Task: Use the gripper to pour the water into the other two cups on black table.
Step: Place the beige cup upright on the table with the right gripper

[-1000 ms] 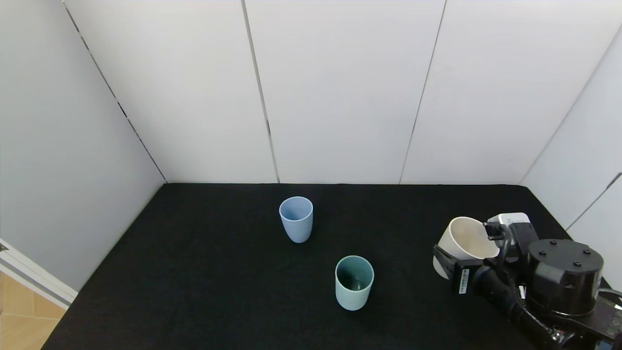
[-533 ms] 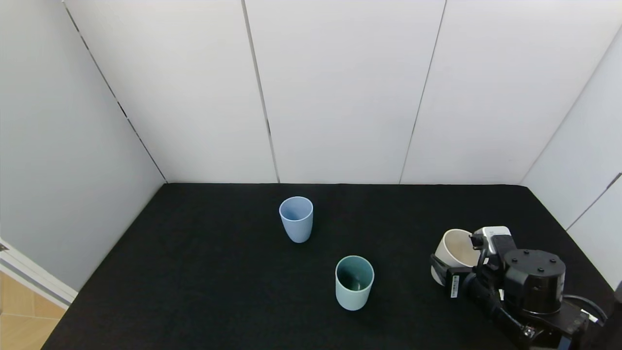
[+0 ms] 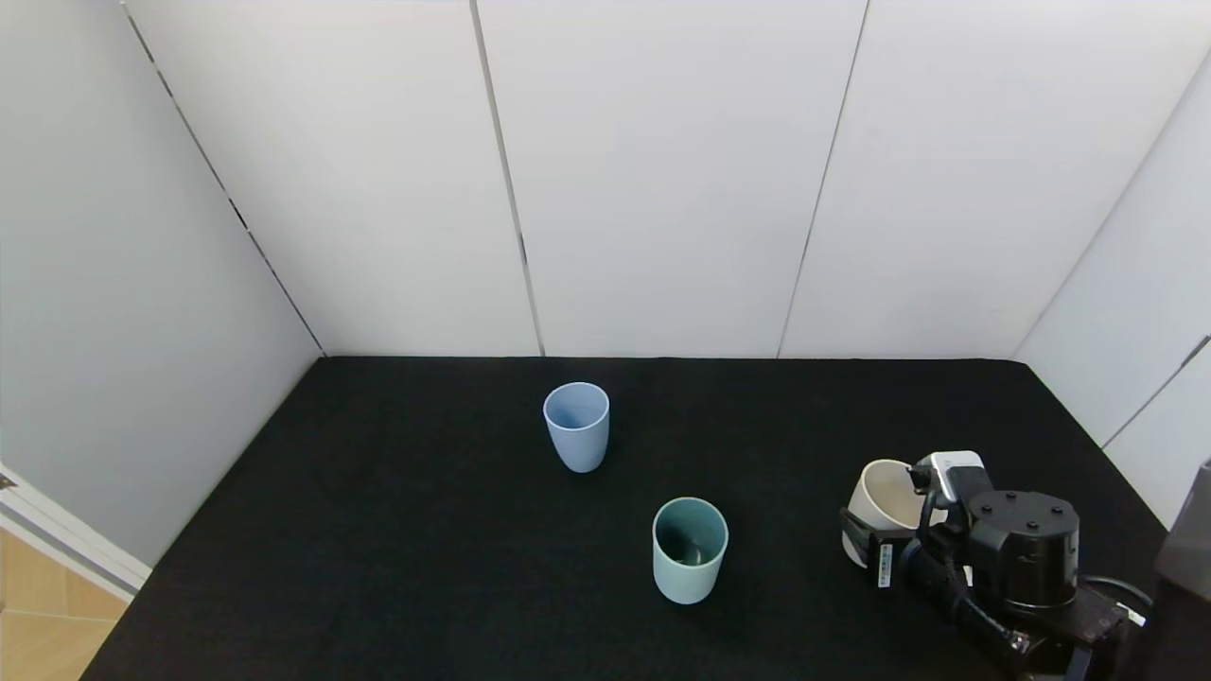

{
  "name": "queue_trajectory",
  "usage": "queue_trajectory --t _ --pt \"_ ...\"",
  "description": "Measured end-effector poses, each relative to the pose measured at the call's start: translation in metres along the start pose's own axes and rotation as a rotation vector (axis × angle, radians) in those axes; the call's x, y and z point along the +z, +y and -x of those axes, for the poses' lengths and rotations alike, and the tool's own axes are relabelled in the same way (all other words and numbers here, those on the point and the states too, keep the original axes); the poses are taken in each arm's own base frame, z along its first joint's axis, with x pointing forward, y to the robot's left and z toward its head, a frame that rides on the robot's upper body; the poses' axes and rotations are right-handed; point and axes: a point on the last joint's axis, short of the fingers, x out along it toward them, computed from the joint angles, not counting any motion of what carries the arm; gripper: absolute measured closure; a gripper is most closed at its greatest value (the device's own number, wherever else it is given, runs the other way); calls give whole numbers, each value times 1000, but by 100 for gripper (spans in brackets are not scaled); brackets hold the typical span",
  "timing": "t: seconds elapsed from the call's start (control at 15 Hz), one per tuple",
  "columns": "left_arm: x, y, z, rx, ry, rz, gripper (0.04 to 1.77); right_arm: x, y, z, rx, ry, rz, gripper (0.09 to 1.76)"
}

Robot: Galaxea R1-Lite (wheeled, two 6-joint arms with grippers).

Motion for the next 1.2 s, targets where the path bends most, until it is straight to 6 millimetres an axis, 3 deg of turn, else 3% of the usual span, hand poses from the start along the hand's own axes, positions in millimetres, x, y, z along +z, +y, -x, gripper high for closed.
queue_trajectory --t 0.8,1.2 --pt "0 0 0 0 0 0 9 -10 -1 -9 -11 6 13 58" --pt "0 0 0 0 0 0 9 -10 -1 -9 -11 6 13 34"
